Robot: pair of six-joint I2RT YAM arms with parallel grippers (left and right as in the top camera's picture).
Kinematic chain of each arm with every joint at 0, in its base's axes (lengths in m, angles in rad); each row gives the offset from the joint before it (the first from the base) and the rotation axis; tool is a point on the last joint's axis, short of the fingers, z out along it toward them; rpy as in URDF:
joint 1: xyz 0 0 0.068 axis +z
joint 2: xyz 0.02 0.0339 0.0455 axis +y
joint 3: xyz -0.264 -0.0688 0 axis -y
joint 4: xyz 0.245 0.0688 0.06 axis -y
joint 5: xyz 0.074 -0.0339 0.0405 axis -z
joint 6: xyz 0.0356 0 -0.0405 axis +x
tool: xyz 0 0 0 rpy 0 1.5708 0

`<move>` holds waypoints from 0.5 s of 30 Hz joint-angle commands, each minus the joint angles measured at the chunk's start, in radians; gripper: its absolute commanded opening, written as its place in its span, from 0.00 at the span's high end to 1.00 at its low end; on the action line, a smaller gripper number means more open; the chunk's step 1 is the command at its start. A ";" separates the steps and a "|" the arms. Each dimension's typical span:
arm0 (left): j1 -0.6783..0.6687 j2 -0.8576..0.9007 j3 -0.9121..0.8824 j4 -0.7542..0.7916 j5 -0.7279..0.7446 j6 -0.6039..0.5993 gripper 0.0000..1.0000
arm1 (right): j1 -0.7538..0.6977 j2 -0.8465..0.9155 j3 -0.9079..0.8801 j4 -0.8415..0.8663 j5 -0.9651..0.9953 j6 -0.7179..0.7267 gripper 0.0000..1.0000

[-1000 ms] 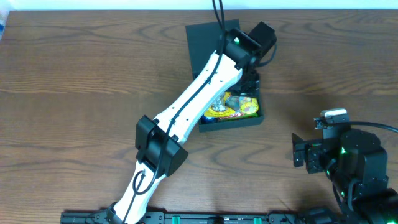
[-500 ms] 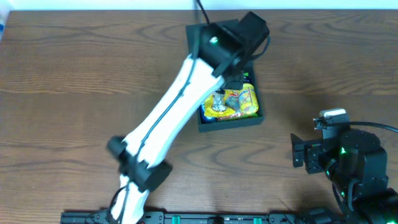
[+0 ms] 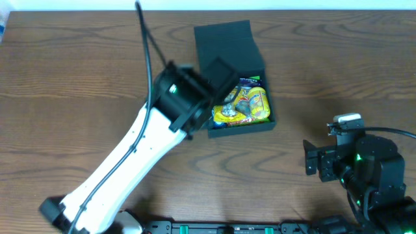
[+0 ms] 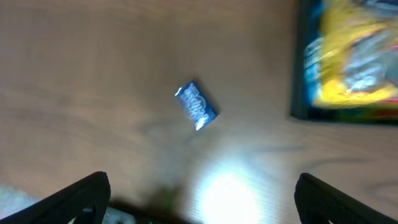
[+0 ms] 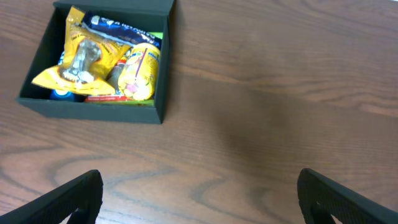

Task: Pack container
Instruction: 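Withdraw the left gripper and move it to the blue Eclipse tin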

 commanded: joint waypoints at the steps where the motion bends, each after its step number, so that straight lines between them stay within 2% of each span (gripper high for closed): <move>1: 0.006 -0.129 -0.124 0.001 -0.026 -0.120 0.05 | -0.007 -0.002 -0.004 0.000 -0.015 0.014 0.01; 5: 0.016 -0.227 -0.278 0.051 0.031 -0.185 0.05 | -0.007 -0.002 -0.004 0.000 -0.015 0.014 0.01; 10: 0.102 -0.293 -0.468 0.140 0.189 -0.204 0.05 | -0.007 -0.002 -0.004 0.000 -0.015 0.014 0.01; 15: 0.210 -0.307 -0.634 0.283 0.327 -0.112 0.05 | -0.007 -0.002 -0.004 0.000 -0.016 0.014 0.01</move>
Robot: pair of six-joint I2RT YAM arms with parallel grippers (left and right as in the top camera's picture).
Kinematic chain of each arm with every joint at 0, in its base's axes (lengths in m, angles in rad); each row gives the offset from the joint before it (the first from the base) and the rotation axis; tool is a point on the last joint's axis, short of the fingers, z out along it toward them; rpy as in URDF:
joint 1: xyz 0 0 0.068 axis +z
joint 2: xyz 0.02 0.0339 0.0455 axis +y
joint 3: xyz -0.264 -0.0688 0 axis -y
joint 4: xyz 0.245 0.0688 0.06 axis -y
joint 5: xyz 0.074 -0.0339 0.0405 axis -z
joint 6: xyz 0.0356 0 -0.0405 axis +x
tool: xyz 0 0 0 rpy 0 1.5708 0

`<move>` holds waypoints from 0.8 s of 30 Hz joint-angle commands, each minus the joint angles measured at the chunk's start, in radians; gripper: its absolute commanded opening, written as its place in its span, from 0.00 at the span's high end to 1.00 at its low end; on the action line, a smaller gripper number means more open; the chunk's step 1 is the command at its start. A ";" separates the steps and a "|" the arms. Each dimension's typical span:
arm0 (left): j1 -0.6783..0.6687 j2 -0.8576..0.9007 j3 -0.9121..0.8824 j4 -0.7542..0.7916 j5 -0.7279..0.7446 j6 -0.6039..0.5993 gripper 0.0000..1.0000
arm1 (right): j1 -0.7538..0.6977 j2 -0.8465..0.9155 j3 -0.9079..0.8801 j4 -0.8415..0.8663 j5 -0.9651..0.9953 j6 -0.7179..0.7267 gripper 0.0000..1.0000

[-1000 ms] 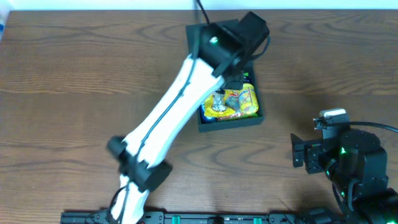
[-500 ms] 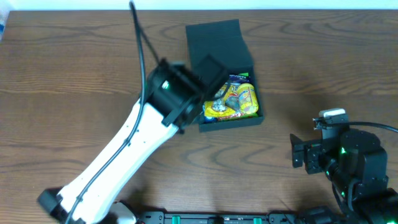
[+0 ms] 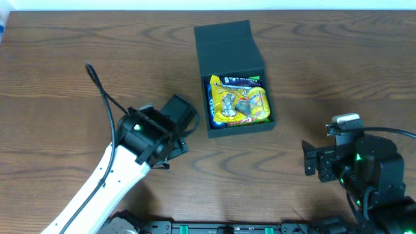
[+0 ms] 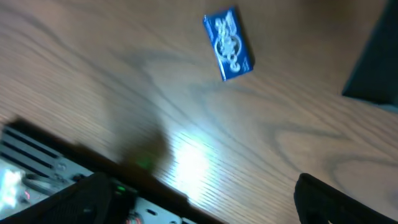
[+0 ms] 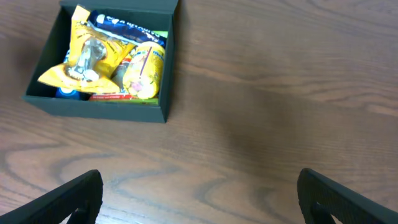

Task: Pack container
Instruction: 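Withdraw the left gripper and move it to the blue Eclipse tin, then lower the left gripper and grasp the Eclipse tin's end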

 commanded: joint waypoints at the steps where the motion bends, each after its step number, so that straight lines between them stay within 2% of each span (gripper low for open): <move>1: 0.063 -0.010 -0.090 0.062 0.133 0.056 0.05 | -0.007 -0.002 -0.001 0.000 -0.002 0.014 0.01; 8: 0.164 -0.009 -0.229 0.173 0.122 0.115 0.05 | -0.007 -0.002 -0.001 0.000 -0.002 0.014 0.01; 14: 0.190 -0.007 -0.294 0.321 0.121 0.167 0.05 | -0.007 -0.002 -0.001 0.001 -0.002 0.014 0.01; 24: 0.230 0.089 -0.306 0.489 0.136 0.100 0.05 | -0.007 -0.002 -0.001 0.001 -0.006 0.014 0.01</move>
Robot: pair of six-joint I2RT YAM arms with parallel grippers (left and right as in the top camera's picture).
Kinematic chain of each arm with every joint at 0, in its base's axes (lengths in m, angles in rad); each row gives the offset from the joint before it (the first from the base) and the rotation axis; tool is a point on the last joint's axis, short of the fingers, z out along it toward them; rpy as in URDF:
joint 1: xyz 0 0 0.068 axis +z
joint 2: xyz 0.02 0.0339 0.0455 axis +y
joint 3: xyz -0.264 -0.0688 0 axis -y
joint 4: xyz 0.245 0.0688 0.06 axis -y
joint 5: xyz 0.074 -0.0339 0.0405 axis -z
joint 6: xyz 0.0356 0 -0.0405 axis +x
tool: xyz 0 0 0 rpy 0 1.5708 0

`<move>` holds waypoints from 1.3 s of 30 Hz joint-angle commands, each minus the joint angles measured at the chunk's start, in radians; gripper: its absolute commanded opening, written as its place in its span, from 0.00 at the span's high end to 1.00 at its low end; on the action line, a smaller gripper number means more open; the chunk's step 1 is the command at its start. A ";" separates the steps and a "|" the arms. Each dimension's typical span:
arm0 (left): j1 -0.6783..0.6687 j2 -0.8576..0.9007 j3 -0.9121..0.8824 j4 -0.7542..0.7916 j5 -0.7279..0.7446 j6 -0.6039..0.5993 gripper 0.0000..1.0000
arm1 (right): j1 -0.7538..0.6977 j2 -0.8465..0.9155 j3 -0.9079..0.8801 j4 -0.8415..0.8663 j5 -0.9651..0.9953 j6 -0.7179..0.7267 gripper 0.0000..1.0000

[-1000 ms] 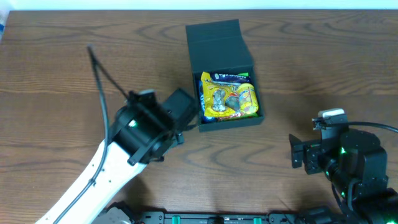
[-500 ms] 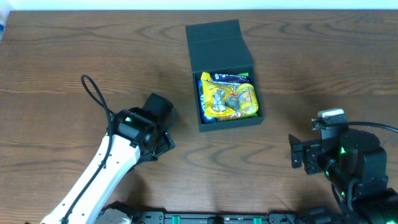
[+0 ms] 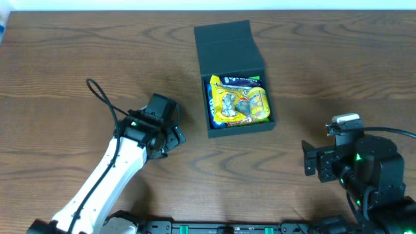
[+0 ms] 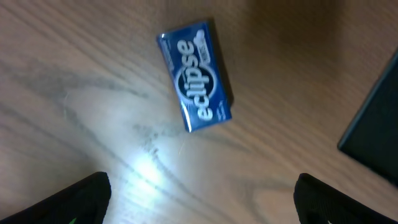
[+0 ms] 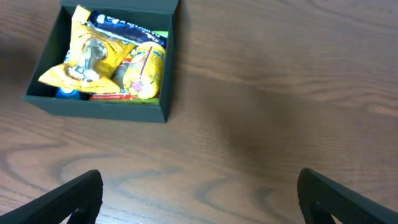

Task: Pack container
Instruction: 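Lower the left gripper and grasp the Eclipse tin's end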

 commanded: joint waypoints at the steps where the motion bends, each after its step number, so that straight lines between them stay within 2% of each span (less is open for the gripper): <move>1: 0.032 0.051 -0.007 0.017 0.011 -0.024 0.05 | -0.007 -0.002 -0.001 0.000 -0.007 0.014 0.01; 10: 0.108 0.177 -0.007 0.071 0.031 -0.020 0.05 | -0.007 -0.002 -0.001 0.000 -0.007 0.014 0.01; 29: 0.108 0.330 -0.007 0.214 0.047 -0.015 0.05 | -0.007 -0.002 -0.001 0.000 -0.007 0.014 0.00; 39: 0.110 0.347 -0.012 0.259 0.006 0.008 0.05 | -0.007 -0.002 -0.001 0.000 -0.007 0.014 0.01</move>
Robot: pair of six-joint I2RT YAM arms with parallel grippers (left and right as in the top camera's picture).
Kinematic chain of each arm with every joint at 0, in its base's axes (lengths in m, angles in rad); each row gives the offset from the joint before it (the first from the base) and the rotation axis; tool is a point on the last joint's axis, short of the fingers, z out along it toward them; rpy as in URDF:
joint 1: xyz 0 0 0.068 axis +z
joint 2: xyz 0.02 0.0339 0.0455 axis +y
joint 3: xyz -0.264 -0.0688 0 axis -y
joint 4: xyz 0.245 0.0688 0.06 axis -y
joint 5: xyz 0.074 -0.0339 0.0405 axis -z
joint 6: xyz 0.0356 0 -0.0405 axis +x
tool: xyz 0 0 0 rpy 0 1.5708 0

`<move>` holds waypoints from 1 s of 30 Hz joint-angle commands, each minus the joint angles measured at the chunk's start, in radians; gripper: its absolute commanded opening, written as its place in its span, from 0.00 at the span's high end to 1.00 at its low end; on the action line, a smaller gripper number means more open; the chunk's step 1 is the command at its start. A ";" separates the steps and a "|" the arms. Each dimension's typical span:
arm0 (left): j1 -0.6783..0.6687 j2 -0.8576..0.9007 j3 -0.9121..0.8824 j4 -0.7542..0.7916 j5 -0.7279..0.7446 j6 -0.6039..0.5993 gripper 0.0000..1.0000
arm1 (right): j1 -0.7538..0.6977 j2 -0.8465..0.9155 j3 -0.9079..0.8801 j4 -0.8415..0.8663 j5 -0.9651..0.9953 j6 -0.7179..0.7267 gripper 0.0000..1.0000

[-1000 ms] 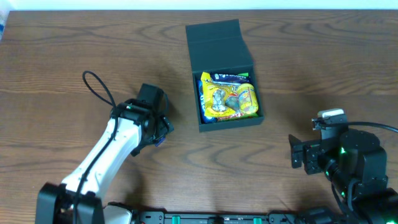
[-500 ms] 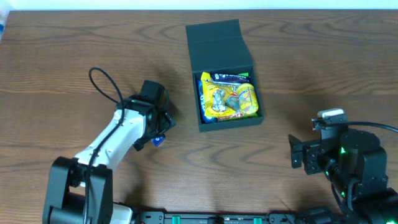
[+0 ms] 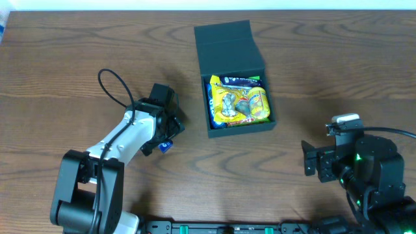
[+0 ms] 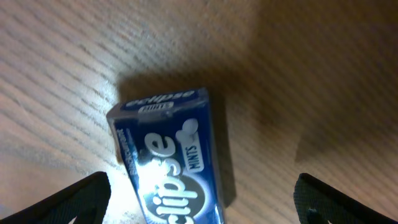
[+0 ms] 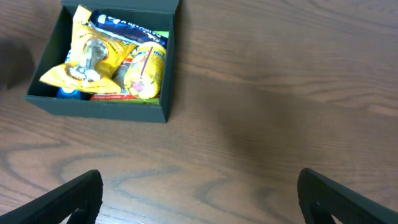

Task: Pack container
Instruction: 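Lower the left gripper and grasp the Eclipse tin's end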

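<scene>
A blue Eclipse mints box (image 4: 171, 158) lies flat on the wooden table, filling the lower middle of the left wrist view. My left gripper (image 3: 165, 133) hangs low over it, open, its fingertips (image 4: 81, 196) wide on either side and apart from the box. In the overhead view only a blue corner of the box (image 3: 166, 146) shows under the gripper. The dark open container (image 3: 211, 130) holds yellow snack packets (image 3: 239, 103). Far from it at the lower right, my right gripper (image 3: 311, 159) stays open over bare wood.
The container's lid (image 3: 227, 45) stands hinged open behind it. A black cable (image 3: 117, 84) loops off the left arm. The table's far edge (image 3: 208, 9) runs along the top.
My left gripper has come lower and closer over the mints box, which now fills much more of the left wrist view. The right arm has not moved.
At first my left gripper was beside the container's left wall, the mints box small below it. Then it stood further left and lower over the table. It has stayed open throughout and now straddles the box. The right gripper stayed put.
</scene>
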 commanded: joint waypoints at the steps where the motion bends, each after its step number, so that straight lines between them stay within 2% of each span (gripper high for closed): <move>1: 0.006 0.010 -0.013 0.007 -0.040 0.023 0.05 | -0.007 -0.002 -0.001 0.000 -0.004 0.014 0.01; 17: 0.008 0.010 -0.066 0.060 -0.066 0.022 0.04 | -0.007 -0.002 -0.001 0.000 -0.004 0.014 0.01; 22: 0.008 0.010 -0.066 0.069 -0.071 0.022 0.00 | -0.007 -0.002 -0.001 0.000 -0.004 0.014 0.01; 25: 0.008 0.010 -0.066 0.072 -0.070 0.022 0.16 | -0.007 -0.002 -0.001 0.000 -0.004 0.014 0.01; 30: 0.008 0.010 -0.066 0.072 -0.070 0.022 0.32 | -0.007 -0.002 -0.001 0.000 -0.004 0.014 0.01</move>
